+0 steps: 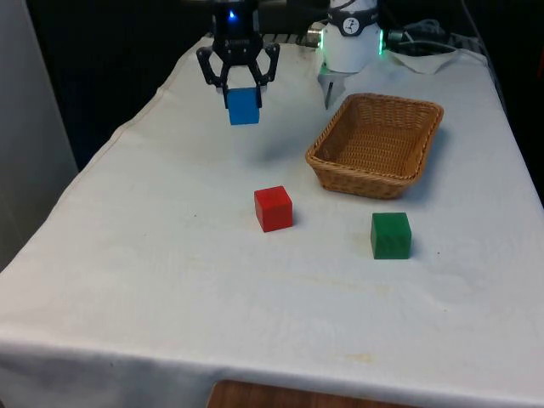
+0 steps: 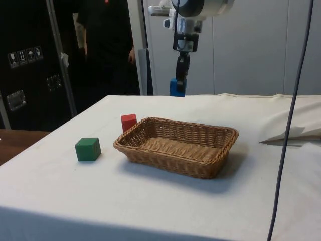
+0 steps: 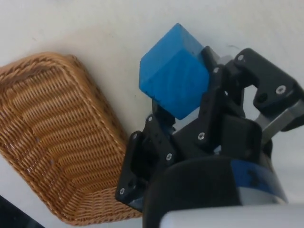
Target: Pick up the blue cube and place it into the basket.
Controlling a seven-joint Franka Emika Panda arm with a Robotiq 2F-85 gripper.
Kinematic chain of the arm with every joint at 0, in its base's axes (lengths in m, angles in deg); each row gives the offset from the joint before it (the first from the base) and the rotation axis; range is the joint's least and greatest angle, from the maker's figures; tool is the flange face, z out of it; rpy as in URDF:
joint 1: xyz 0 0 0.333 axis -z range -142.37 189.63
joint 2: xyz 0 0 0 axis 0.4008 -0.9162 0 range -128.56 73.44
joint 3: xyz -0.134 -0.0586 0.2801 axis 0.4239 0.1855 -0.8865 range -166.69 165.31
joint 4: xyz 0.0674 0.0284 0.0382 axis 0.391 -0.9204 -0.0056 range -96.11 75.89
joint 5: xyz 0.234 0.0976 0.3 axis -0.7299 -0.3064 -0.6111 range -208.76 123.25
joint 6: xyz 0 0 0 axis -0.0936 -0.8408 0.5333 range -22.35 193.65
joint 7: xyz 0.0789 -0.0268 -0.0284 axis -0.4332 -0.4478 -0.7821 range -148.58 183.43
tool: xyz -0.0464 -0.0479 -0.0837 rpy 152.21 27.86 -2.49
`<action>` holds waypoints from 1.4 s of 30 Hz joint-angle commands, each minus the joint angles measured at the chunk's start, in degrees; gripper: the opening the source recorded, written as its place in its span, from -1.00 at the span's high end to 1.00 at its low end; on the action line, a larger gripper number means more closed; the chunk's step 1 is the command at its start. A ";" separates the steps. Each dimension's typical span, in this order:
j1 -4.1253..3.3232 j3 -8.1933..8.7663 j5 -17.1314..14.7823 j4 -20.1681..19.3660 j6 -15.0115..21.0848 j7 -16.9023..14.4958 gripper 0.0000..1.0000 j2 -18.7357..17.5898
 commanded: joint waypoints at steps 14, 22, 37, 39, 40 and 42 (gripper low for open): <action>-0.29 -1.83 3.44 -0.34 -3.04 7.45 0.96 4.07; -0.29 -3.21 3.72 -0.46 -4.30 9.85 0.96 5.79; -0.52 -8.08 3.55 -2.12 -4.53 14.78 0.96 7.91; -0.46 -8.77 3.55 -2.35 -4.53 15.30 0.96 8.08; -0.46 -8.59 2.29 -2.01 -4.87 13.92 0.96 7.96; -0.57 -9.74 3.44 -2.64 -4.41 16.21 0.96 8.25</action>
